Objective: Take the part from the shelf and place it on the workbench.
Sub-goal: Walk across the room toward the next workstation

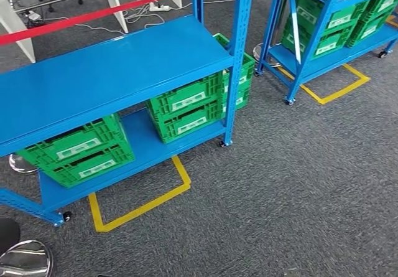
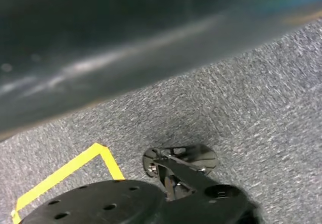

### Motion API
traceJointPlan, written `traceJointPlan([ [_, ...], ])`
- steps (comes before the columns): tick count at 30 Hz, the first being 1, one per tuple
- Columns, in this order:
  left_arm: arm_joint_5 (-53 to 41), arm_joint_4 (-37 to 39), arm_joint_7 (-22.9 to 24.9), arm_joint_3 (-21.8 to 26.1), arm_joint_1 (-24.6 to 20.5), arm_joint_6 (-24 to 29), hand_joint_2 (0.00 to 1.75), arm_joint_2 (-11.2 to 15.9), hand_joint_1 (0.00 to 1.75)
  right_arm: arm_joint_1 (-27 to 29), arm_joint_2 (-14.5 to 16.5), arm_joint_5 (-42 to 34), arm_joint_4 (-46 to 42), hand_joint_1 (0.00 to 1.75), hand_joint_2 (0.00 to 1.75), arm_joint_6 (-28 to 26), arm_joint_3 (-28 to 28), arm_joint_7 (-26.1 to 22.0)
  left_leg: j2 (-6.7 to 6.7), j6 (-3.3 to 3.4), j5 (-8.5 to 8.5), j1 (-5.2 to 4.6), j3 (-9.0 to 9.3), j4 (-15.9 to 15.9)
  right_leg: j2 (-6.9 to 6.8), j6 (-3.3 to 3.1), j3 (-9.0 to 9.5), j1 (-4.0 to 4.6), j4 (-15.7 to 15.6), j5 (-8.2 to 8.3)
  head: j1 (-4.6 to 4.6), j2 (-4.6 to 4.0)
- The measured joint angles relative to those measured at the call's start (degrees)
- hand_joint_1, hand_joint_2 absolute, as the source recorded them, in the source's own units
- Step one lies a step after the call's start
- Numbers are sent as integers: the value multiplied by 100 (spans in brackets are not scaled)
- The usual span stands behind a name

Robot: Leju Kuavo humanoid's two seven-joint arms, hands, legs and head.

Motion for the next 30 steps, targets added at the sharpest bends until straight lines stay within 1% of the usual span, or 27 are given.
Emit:
traceJointPlan([
  [1,-8,0,1,0,7,-1,0,1,0,1,0,-1,0,0,0,-2,0,0,18,-27,14,26,-117,177,-70,0,24,-3,1,-24,-4,0],
  [2,-13,0,1,0,19,-2,0,3,0,0,1,0,0,0,0,-3,0,1,33,-47,140,47,-130,147,-133,5,56,-8,1,-48,-3,0],
  [3,-14,0,1,0,29,-2,0,5,0,-3,2,0,0,0,0,-3,0,1,63,-56,357,60,-36,-90,-192,19,98,-14,1,-77,-4,0],
  [4,-18,0,1,0,36,-2,0,7,0,-4,3,0,0,0,0,-3,0,1,154,-53,608,63,127,-458,-247,42,142,-18,0,-109,-6,0],
  [5,-21,0,1,0,31,-2,0,7,0,-5,4,-1,0,0,0,-4,0,1,278,-44,778,41,294,-812,-301,75,174,-9,4,-149,-8,0],
  [6,-27,0,0,0,16,-2,0,7,0,-6,5,-2,0,0,0,-7,0,0,392,-13,858,19,433,-1101,-357,111,191,7,8,-188,-7,0],
  [7,-35,0,-1,0,3,-2,0,6,0,-6,5,-3,0,0,0,-10,-1,0,471,20,861,-3,507,-1262,-415,144,202,24,6,-221,2,0],
  [8,-40,1,-1,0,-6,-2,0,6,0,-9,5,-4,0,0,0,-13,-1,1,474,56,810,-25,529,-1310,-478,170,211,39,-4,-243,12,0],
  [9,-47,1,-1,0,-5,-2,0,7,0,-22,5,-5,0,0,0,-16,-2,1,422,101,791,-24,539,-1344,-536,193,248,40,-20,-257,20,0],
  [10,-52,1,-1,1,10,-1,0,8,0,-38,5,-7,0,0,0,-17,-2,1,366,133,798,-16,547,-1364,-506,217,276,31,-14,-283,30,0],
  [11,-60,1,-1,1,22,1,0,8,0,-55,5,-8,0,0,0,-22,-2,2,317,172,805,-7,563,-1387,-400,236,264,19,63,-351,35,0],
  [12,-68,0,-1,2,24,2,0,6,0,-66,5,-11,0,0,0,-27,-1,3,270,212,811,6,579,-1410,-250,252,184,7,265,-474,45,0],
  [13,-75,0,-1,3,21,2,0,3,0,-65,5,-16,0,0,0,-33,-1,5,228,245,810,14,592,-1420,-81,258,13,-2,588,-639,63,0],
  [14,-83,0,-1,3,11,2,0,0,0,-57,5,-21,0,0,0,-39,-1,8,182,273,800,12,596,-1420,20,260,-214,-5,993,-814,76,0],
  [15,-86,1,-1,3,3,2,0,-3,0,-47,5,-26,0,0,0,-42,-1,10,135,290,789,7,603,-1419,62,263,-447,-5,1372,-937,86,0],
  [16,-89,1,-1,3,4,2,0,-4,0,-39,5,-30,0,0,0,-44,-1,11,91,297,775,2,618,-1418,78,266,-627,-4,1607,-953,89,0],
  [17,-91,1,-1,3,9,2,0,-5,0,-34,5,-38,0,0,0,-45,-1,11,53,296,758,-1,643,-1417,82,266,-715,-4,1638,-845,90,0],
  [18,-92,1,-1,4,14,2,0,-5,0,-33,5,-48,0,0,0,-45,-2,11,20,286,735,-2,678,-1416,83,262,-690,-6,1440,-625,90,0],
  [19,-93,0,-1,4,18,2,0,-7,0,-34,4,-57,0,0,0,-46,-2,11,-6,268,708,0,719,-1415,83,255,-579,-9,1079,-345,91,0],
  [20,-95,0,-1,5,20,2,0,-7,0,-39,4,-66,0,0,0,-45,-2,11,-26,241,678,-7,752,-1410,90,248,-447,-9,715,-138,97,0],
  [21,-96,0,-1,5,18,2,0,-7,0,-47,4,-71,0,0,0,-46,-2,13,-42,210,653,-15,770,-1397,99,233,-325,-9,421,-4,99,0],
  [22,-97,0,-1,7,16,2,0,-5,0,-52,4,-75,0,0,0,-48,-3,19,-51,179,638,-25,774,-1389,109,214,-251,-6,251,50,100,0],
  [25,-99,0,-1,11,15,2,0,0,0,-48,6,-86,0,0,0,-54,-6,31,-55,107,623,-24,774,-1388,124,135,-209,0,180,45,93,1],
  [26,-101,0,-1,13,15,2,0,2,0,-48,6,-90,0,0,0,-55,-7,29,-43,79,577,-19,760,-1343,121,104,-200,-7,170,46,83,1],
  [27,-103,0,-1,16,13,2,0,4,0,-51,7,-96,0,0,0,-55,-8,27,-27,48,482,-13,701,-1206,114,73,-189,-18,158,46,69,1],
  [28,-107,0,-1,19,9,2,0,7,0,-55,7,-102,0,0,0,-55,-9,27,-11,15,333,-5,580,-949,103,46,-177,-26,149,42,56,1],
  [30,-113,0,-1,25,8,2,0,6,0,-58,7,-111,0,0,0,-53,-9,26,6,-31,11,14,196,-196,82,12,-168,-21,147,23,39,0],
])
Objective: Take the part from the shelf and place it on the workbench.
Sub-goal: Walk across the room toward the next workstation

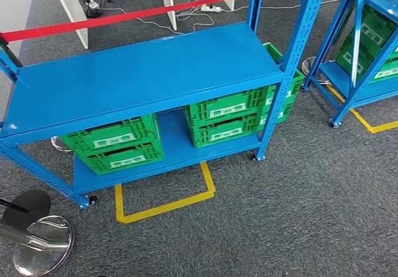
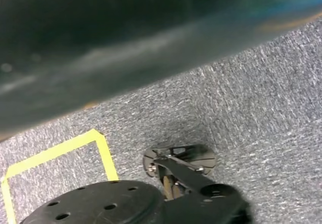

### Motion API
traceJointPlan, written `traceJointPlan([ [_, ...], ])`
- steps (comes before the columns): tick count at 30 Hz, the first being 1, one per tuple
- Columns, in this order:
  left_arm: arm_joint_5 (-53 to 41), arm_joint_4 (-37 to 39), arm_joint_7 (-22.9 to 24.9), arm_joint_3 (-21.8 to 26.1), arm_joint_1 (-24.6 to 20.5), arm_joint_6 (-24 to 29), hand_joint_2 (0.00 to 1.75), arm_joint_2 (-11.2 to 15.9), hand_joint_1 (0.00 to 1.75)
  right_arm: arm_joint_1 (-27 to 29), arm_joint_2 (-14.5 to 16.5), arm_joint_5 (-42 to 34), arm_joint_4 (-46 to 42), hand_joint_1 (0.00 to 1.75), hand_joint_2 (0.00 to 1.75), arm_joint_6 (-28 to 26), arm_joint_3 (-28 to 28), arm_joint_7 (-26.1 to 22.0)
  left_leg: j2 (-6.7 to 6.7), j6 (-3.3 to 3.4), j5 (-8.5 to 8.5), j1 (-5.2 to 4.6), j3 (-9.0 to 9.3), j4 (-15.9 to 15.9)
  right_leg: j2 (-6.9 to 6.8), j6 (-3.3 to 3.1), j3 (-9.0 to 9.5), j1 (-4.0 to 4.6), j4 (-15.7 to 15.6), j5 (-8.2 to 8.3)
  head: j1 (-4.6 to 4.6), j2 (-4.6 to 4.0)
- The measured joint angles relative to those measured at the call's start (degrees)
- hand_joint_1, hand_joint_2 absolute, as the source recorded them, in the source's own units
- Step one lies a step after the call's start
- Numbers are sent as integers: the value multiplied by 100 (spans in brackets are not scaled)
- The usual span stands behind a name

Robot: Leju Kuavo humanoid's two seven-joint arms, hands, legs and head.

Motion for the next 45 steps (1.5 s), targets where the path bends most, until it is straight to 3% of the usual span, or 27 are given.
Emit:
traceJointPlan([
  [1,-2,0,0,2,6,0,0,-1,0,1,0,-3,0,0,0,1,0,0,2,-9,-74,7,-165,299,-7,-10,8,3,0,-9,3,0],
  [3,-2,1,0,4,22,0,0,-2,0,2,0,-8,0,0,0,1,-1,0,4,1,96,11,-242,356,-8,-17,39,8,1,-29,-1,0],
  [6,-4,0,0,5,25,0,0,0,0,0,3,-10,0,0,0,4,-2,0,11,82,657,-5,105,-470,-5,-8,100,15,-4,-66,1,0],
  [8,-14,0,-2,10,14,1,0,8,0,-7,9,-11,0,0,0,8,-2,0,28,161,806,-36,329,-975,-6,31,119,32,-4,-96,2,0],
  [13,-39,0,-4,14,23,3,0,10,0,-19,12,-10,0,0,0,18,-2,-2,42,242,793,-13,463,-1288,-19,175,68,45,67,-188,14,0],
  [16,-42,0,-4,20,11,4,0,3,0,-22,11,-8,0,0,0,18,-2,-1,47,292,796,5,508,-1344,1,215,-351,39,878,-596,33,0],
  [18,-43,0,-4,21,9,4,0,0,0,-19,11,-7,0,0,0,18,-2,0,47,301,790,3,511,-1344,2,226,-515,37,1186,-728,33,0],
  [20,-44,0,-4,22,8,4,0,-1,0,-17,11,-6,0,0,0,18,-2,0,47,304,787,2,513,-1344,2,232,-588,37,1310,-763,33,0],
  [21,-47,0,-4,25,11,3,0,-4,0,-13,10,-4,0,0,0,17,-3,0,44,300,774,4,529,-1343,2,243,-633,35,1328,-678,35,0],
  [22,-50,0,-4,31,14,2,0,-9,0,-10,5,-3,-1,0,0,17,-3,0,37,277,744,6,566,-1339,2,255,-541,23,1052,-454,38,0],
  [24,-54,0,-4,49,15,1,0,-13,0,-13,-1,2,-1,0,0,17,-3,1,18,201,668,-13,630,-1306,12,247,-247,4,333,-26,52,0],
  [25,-55,0,-4,56,12,0,0,-12,0,-16,-3,4,-1,0,0,17,-2,0,13,162,643,-24,646,-1292,19,219,-90,0,22,84,53,0],
  [29,-76,0,-4,64,4,0,0,-4,0,1,-2,7,-1,0,0,16,-4,-1,16,80,539,-13,614,-1178,26,86,-42,-6,-6,51,27,0],
  [31,-90,0,-4,67,1,0,0,-2,0,-4,-2,8,-2,0,0,14,-4,-2,24,21,255,2,369,-659,14,36,-20,-14,-15,34,10,0],
  [33,-97,1,-4,72,5,0,0,-5,0,-7,-2,11,-1,0,0,10,-4,-2,26,-7,-38,15,-48,118,2,2,-3,-5,-15,8,5,0],
  [34,-100,1,-4,74,11,0,0,-7,0,-5,-2,12,-1,0,0,8,-4,-2,27,-5,-57,17,-191,347,1,-7,13,1,-15,-7,4,0],
  [35,-102,1,-4,75,18,0,0,-8,0,-2,-2,13,-1,0,0,7,-4,-1,27,9,44,17,-239,373,4,-11,37,8,-15,-23,4,0],
  [37,-102,0,-4,78,25,0,0,-8,0,-1,-1,15,0,0,0,7,-4,-1,27,86,513,0,-40,-182,13,-8,108,21,-17,-64,3,0],
  [39,-103,0,-5,84,18,1,0,3,0,-6,9,17,0,0,0,7,-4,-3,37,194,819,-37,253,-852,17,25,152,40,-22,-113,6,0],
  [41,-104,0,-8,90,5,2,0,13,0,-11,17,17,0,0,0,7,-4,-3,46,242,801,-65,367,-1116,4,81,157,47,-34,-141,8,0],
  [43,-104,0,-9,92,14,2,0,9,0,-18,17,17,0,0,0,7,-4,-2,46,247,786,-54,414,-1226,-8,144,178,46,-56,-155,8,0],
  [45,-104,0,-9,94,26,2,0,4,0,-25,16,19,0,0,0,6,-4,-4,48,271,801,-23,490,-1326,-4,196,97,49,133,-269,16,0],
])
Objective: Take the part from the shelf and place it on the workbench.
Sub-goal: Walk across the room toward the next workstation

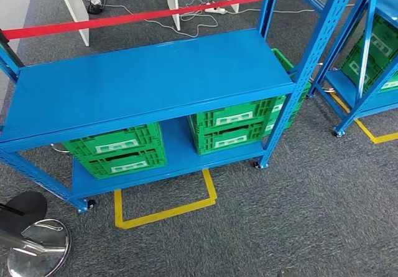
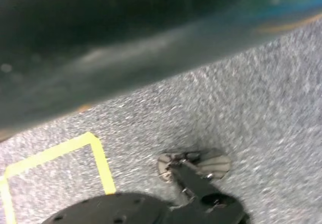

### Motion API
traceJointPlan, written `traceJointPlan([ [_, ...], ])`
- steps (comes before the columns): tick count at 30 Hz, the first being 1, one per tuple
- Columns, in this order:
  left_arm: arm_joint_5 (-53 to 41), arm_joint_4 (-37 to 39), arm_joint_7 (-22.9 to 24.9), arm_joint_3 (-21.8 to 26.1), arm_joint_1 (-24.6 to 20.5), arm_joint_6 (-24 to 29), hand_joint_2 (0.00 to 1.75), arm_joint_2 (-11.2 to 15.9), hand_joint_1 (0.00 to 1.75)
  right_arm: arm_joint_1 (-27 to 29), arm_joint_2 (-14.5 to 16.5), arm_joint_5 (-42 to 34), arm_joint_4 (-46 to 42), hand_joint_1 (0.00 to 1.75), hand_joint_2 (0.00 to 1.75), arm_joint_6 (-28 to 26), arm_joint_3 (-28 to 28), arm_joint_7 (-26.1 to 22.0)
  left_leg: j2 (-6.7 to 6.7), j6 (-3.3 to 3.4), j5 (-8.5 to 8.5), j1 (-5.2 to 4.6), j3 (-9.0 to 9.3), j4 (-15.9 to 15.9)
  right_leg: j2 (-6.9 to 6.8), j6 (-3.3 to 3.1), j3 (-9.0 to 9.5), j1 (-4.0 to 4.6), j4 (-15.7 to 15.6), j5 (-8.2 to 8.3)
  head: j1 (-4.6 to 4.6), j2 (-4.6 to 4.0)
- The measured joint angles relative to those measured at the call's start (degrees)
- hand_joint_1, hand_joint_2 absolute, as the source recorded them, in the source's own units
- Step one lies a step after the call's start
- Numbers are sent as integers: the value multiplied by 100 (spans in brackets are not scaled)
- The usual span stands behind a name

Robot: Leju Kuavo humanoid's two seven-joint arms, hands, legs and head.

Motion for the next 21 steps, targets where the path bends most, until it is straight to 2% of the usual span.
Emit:
traceJointPlan([
  [1,1,0,0,1,-2,0,0,-3,0,0,-1,2,0,0,0,-1,1,-1,3,16,-2,13,34,-29,4,19,-153,-1,285,-131,7,0],
  [3,1,0,0,2,-15,0,0,-8,0,8,-1,7,0,0,0,-1,2,1,2,44,-39,7,67,-33,7,54,-597,-3,1045,-403,14,0],
  [4,1,0,0,3,-15,0,0,-12,0,15,-1,9,0,0,0,-1,2,2,1,49,-64,4,92,-32,7,68,-785,-4,1319,-442,14,0],
  [5,0,0,0,3,-10,-1,0,-16,0,22,-2,10,-1,0,0,-2,1,3,-2,46,-92,4,125,-31,7,79,-876,-5,1390,-363,15,0],
  [6,0,0,0,4,-4,-1,0,-20,0,26,-3,10,-1,0,0,-2,1,3,-5,36,-125,7,172,-30,7,85,-853,-8,1242,-175,18,0],
  [8,-1,1,0,5,3,-2,0,-26,0,26,-9,10,-2,0,0,-4,1,3,-11,-9,-208,5,277,-26,6,89,-572,-21,537,283,27,0],
  [9,-1,1,0,8,-4,-2,0,-26,0,20,-10,12,-1,0,0,-4,1,2,-15,-41,-251,-6,309,-10,11,73,-410,-26,207,402,36,0],
  [10,-2,1,0,10,-11,-1,0,-25,0,17,-11,12,-1,0,0,-5,2,3,-16,-72,-282,-19,324,0,18,45,-303,-29,1,442,37,0],
  [13,-8,0,0,17,-28,-1,0,-16,0,24,-10,14,-2,0,0,-7,2,4,-20,-142,-325,-30,342,6,32,-72,-227,-23,-92,375,17,0],
  [15,-10,0,-1,20,-34,-1,0,-10,0,26,-7,15,-2,0,0,-8,0,2,-16,-202,-459,-18,286,191,25,-129,-184,-42,-110,359,-13,0],
  [16,-10,0,-2,22,-36,-2,0,-8,0,22,-5,16,-2,0,0,-8,-1,1,-13,-235,-598,-7,161,453,19,-155,-159,-51,-119,349,-28,0],
  [18,-8,0,-2,27,-37,-5,0,-10,0,14,-5,18,-2,0,0,-8,0,-1,-8,-281,-904,15,-267,1226,11,-193,-129,-44,-120,314,-50,0],
  [19,-8,0,-2,29,-32,-10,0,-11,0,16,-5,20,-2,0,0,-7,0,-1,-8,-287,-972,22,-472,1547,8,-204,-113,-39,-120,296,-46,0],
  [20,-11,0,-2,30,-25,-16,0,-12,0,19,-5,24,-2,0,0,-7,0,-1,-8,-281,-923,23,-598,1689,8,-210,-91,-33,-120,276,-49,0],
  [21,-16,0,-1,31,-19,-21,0,-13,0,21,-5,27,-2,0,0,-7,0,-2,-8,-263,-764,22,-626,1629,9,-212,-60,-26,-120,255,-49,0],
])
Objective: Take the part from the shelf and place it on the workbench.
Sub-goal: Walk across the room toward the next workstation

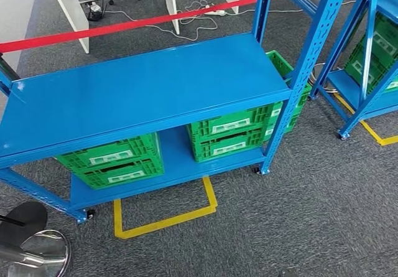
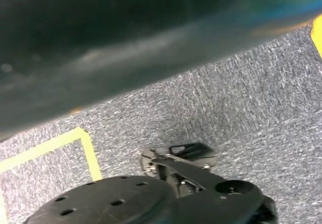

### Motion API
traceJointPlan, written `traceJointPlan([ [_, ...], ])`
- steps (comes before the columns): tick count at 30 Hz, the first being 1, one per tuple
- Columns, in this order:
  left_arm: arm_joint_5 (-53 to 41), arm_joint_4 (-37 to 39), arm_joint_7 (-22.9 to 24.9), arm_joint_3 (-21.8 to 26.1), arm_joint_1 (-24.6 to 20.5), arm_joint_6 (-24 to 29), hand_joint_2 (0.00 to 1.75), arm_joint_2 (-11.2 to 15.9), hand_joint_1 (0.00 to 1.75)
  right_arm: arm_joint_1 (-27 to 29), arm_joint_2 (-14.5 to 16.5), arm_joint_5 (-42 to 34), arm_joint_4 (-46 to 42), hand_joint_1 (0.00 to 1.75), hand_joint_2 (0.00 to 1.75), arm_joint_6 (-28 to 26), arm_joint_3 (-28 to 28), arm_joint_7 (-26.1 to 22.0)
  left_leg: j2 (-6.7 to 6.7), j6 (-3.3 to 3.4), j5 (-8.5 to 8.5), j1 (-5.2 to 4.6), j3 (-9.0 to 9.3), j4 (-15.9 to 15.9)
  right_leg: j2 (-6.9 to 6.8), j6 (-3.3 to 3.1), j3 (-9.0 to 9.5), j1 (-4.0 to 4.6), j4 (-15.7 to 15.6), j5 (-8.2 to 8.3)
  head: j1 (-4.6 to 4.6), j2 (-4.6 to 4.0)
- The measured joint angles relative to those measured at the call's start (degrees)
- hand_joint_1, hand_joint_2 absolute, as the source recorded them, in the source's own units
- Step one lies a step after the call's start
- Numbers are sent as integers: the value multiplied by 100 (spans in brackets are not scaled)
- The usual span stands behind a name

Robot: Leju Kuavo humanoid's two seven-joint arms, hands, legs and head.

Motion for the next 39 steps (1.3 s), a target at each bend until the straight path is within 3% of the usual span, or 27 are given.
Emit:
traceJointPlan([
  [2,-19,0,1,3,1,-3,0,3,0,2,2,4,1,0,0,-1,0,-5,22,96,521,-28,199,-642,-2,2,68,17,-7,-46,1,0],
  [4,-35,0,1,9,-15,-2,0,14,0,-5,13,5,2,0,0,1,0,-13,69,221,791,-74,428,-1243,-17,36,111,43,-11,-94,2,0],
  [6,-45,0,1,15,-29,-1,0,22,0,-9,22,7,2,0,0,1,0,-15,82,282,761,-101,495,-1422,-56,92,116,52,-27,-109,4,0],
  [9,-54,0,2,19,-11,-1,0,10,0,-16,22,12,2,0,0,1,1,-15,45,298,796,-55,570,-1587,-68,172,78,52,52,-194,12,0],
  [10,-54,0,3,21,-10,-1,0,5,0,-20,22,14,2,0,0,1,2,-15,37,304,811,-36,601,-1636,-48,194,-16,49,254,-311,22,0],
  [12,-54,0,4,26,-19,-1,0,-1,0,-19,22,15,2,0,0,-1,4,-14,18,321,807,-31,617,-1655,-15,228,-381,36,949,-631,32,0],
  [14,-61,0,5,30,-19,-1,0,-9,0,-8,21,19,2,0,0,-1,4,-11,-15,319,792,-31,627,-1653,-11,263,-699,26,1461,-747,35,0],
  [15,-66,0,5,31,-17,-1,0,-14,0,-4,20,20,2,0,0,-1,4,-11,-36,307,783,-28,639,-1652,-11,277,-719,21,1427,-639,37,0],
  [16,-71,0,5,32,-16,-1,0,-21,0,-2,18,20,1,0,0,-2,4,-11,-60,289,770,-22,659,-1649,-6,290,-626,10,1176,-433,37,0],
  [17,-75,0,5,32,-15,-1,0,-28,0,-3,16,20,1,0,0,-2,4,-11,-84,262,752,-16,681,-1643,13,301,-459,-8,788,-204,38,0],
  [19,-78,0,7,37,-23,-1,0,-31,0,-11,14,23,1,0,0,-2,5,-11,-133,196,714,-30,693,-1600,87,288,-144,-31,138,46,40,0],
  [20,-79,0,9,40,-27,-1,0,-28,0,-13,15,24,2,0,0,-1,6,-11,-152,167,706,-37,685,-1581,115,261,-69,-31,2,64,39,0],
  [24,-89,0,11,79,-23,-1,0,-20,0,-9,19,21,1,0,0,1,7,-14,-151,84,638,-20,636,-1478,82,117,-36,-25,-16,62,21,0],
  [26,-99,0,12,98,-34,1,0,-17,0,-11,22,9,0,0,0,-4,7,-18,-79,26,355,-7,419,-1007,39,66,-31,-33,-22,60,2,0],
  [28,-114,0,12,115,-41,1,0,-21,0,-9,22,-12,-1,0,0,-23,7,-19,-39,-7,21,11,47,-249,-4,41,-33,-25,-22,49,-5,0],
  [29,-123,0,12,124,-36,1,0,-25,0,-9,22,-21,-1,0,0,-38,7,-18,-33,-8,-33,16,-81,1,-20,36,-30,-18,-22,45,-7,0],
  [30,-131,0,12,131,-30,2,0,-28,0,-10,22,-32,-2,0,0,-51,7,-16,-31,3,23,18,-119,60,-27,33,-25,-12,-21,41,-7,0],
  [31,-137,0,12,139,-24,7,0,-33,0,-13,22,-45,-2,0,0,-63,6,-13,-30,30,183,14,-49,-101,-30,32,-15,-4,-22,38,-8,0],
  [33,-140,0,13,156,-30,25,0,-40,0,-21,24,-72,-2,0,0,-74,5,1,-17,138,580,-16,289,-812,-31,38,11,13,-25,30,-4,0],
  [34,-140,0,15,165,-41,36,0,-43,0,-25,26,-84,-2,0,0,-75,4,5,-4,199,700,-37,448,-1150,-32,49,16,24,-25,23,-4,0],
  [36,-142,0,21,176,-66,48,0,-44,0,-29,29,-98,-2,0,0,-76,3,9,15,273,729,-70,584,-1470,-46,90,3,30,-31,22,0,0],
  [38,-142,0,25,180,-69,52,0,-52,0,-34,28,-102,-2,0,0,-76,1,10,9,276,738,-63,607,-1559,-59,149,-7,29,-52,29,0,0],
  [39,-142,0,25,183,-66,54,0,-57,0,-35,27,-103,-3,0,0,-76,1,9,3,247,752,-62,632,-1604,-58,159,-3,31,-77,47,5,0],
])
